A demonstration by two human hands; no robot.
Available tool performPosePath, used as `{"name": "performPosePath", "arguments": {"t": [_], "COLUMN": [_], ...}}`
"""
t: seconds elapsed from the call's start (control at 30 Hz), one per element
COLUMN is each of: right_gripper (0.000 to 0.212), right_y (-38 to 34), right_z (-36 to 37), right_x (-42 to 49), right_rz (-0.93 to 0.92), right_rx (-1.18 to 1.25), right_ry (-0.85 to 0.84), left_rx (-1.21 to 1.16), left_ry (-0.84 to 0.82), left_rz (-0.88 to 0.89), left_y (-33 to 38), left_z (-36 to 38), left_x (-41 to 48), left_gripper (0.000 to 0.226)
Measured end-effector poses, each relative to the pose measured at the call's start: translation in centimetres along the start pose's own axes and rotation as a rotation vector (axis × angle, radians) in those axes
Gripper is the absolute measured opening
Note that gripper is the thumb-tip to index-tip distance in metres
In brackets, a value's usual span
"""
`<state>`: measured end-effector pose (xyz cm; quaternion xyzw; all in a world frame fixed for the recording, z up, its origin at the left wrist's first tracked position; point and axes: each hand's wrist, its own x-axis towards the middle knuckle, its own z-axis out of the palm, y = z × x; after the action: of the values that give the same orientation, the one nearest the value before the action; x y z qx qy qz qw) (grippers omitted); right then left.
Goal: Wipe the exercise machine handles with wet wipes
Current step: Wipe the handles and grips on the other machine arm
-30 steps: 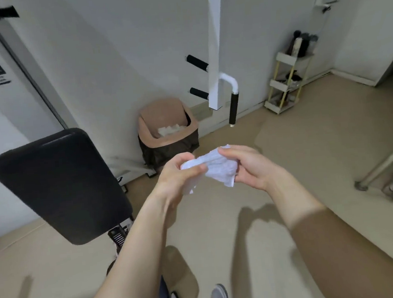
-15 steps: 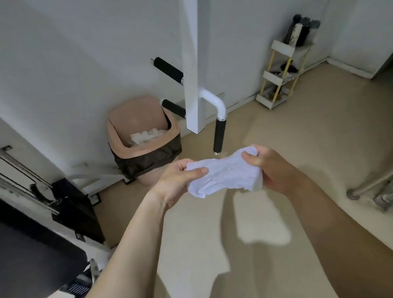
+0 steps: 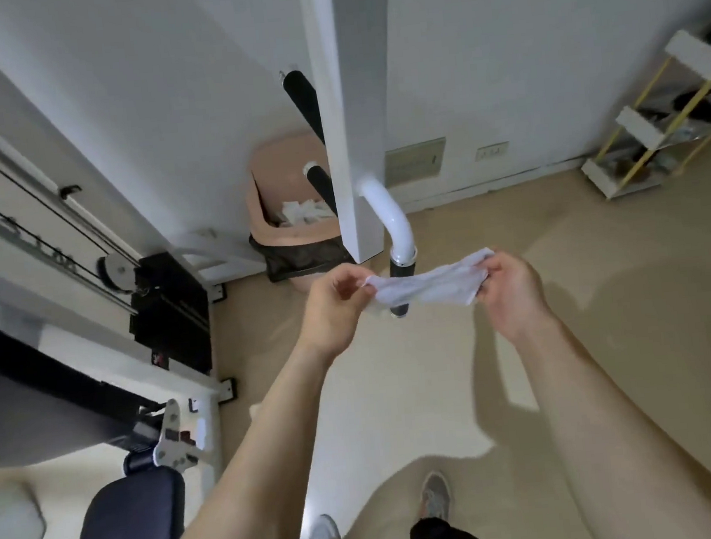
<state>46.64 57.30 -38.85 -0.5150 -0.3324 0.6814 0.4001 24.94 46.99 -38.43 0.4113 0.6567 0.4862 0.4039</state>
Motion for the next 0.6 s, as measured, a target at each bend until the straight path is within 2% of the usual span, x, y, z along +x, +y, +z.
{"name": "performPosePath", "arguments": {"t": [0.07,0.17,0.3,0.4,0.47,0.53,0.6], "right_gripper": [0.012,0.026,0.035,0.030,0.027,0.024,0.010], "right_y": [-0.8,-2.6,-3.3,-2.5,-2.0,-1.7,-1.5], "right_z": [1.0,3.6,6.5,8.0,8.5,9.1,9.5], "right_x": [2.1,3.7,5.3,5.4,4.8,4.0,3.1], "right_rz": [-0.009,-0.052,-0.112,-0.166,-0.164,-0.155,-0.131], "right_rx": [0.021,-0.009,-0.153,-0.322,-0.381,-0.326,-0.244], "right_ry": [0.029,-0.027,-0.161,-0.282,-0.291,-0.243,-0.214], "left_rx": [0.043,0.103,0.137,0.173,0.241,0.277,0.281], "left_ry": [0.097,0.200,0.193,0.187,0.206,0.219,0.214], "left_rz": [0.021,0.042,0.030,0.052,0.082,0.091,0.069], "left_y": [0.4,0.8,1.2,1.8,2.3,2.8,3.3], "left_z": [1.2,2.3,3.1,3.3,3.5,3.7,3.5], "left_x": [0.3,0.7,1.9,2.6,3.0,3.3,3.6], "left_gripper": [0.011,0.012,0.007,0.012,0.015,0.016,0.021]}}
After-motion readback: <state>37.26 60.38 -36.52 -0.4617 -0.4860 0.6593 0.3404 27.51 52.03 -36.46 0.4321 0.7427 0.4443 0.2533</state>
